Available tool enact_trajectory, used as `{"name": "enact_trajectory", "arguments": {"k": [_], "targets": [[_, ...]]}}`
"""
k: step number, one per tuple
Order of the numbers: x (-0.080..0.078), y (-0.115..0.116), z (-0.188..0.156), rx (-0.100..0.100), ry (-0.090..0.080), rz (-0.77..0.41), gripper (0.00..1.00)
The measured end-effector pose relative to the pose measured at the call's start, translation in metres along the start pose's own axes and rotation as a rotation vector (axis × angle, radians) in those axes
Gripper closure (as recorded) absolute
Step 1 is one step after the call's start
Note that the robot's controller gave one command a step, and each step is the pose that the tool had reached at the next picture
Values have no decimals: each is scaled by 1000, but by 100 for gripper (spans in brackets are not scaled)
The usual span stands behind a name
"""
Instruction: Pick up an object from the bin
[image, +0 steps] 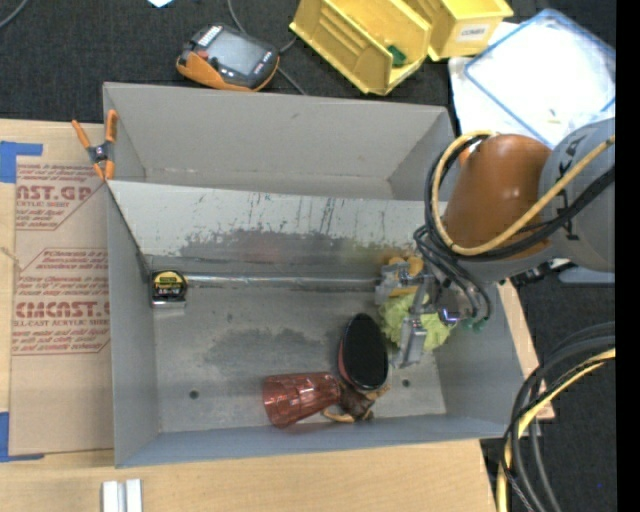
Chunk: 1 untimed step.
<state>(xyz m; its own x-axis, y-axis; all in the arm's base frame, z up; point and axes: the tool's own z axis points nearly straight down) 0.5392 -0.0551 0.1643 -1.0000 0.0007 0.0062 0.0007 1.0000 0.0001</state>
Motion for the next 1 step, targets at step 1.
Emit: {"name": "enact_trajectory", "arguments": {"k": [1], "targets": [[-2,0,-5,1,-8,-1,0]]}}
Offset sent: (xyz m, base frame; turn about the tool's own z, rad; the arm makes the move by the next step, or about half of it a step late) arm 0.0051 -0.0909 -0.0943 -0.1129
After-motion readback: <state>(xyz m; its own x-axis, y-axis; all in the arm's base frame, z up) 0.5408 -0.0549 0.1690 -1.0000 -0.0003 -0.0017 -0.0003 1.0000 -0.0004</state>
